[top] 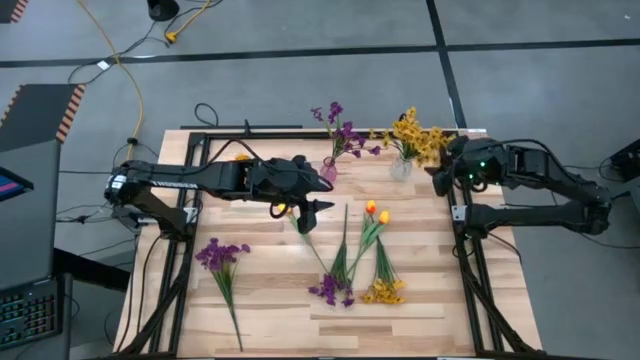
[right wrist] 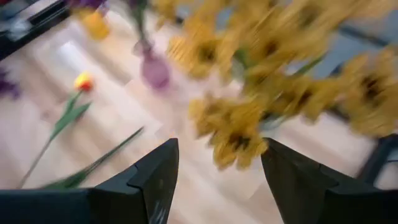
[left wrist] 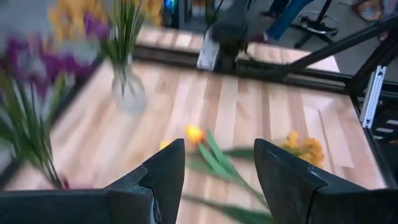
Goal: Sort flowers into vase by color
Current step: Put the left yellow flowers into the transparent vase, then put the left yellow tulip into the yellow vase
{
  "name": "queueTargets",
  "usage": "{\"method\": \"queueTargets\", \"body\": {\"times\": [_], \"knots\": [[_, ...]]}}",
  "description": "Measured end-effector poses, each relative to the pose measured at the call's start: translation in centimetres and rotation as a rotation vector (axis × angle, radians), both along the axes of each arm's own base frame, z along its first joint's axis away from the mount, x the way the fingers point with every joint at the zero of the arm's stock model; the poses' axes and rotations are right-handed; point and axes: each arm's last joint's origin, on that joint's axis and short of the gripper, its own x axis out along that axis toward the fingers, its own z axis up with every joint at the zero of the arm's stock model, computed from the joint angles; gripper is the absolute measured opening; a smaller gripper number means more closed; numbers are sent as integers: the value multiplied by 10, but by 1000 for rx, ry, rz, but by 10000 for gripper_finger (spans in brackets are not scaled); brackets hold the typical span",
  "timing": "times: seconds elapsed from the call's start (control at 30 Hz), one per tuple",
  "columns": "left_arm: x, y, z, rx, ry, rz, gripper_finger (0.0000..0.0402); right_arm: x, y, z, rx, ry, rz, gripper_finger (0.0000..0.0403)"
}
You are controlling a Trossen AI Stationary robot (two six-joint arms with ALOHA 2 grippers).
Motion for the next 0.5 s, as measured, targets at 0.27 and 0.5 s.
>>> {"method": "queueTargets", "body": {"times": [0.27,0.5], "knots": [[-14,0,-20,-312,197,239,180,-3,5,-7,142,42,90,256],[-28,1,-31,-497,336,460,180,-5,8,-10,200,71,125,256]]}}
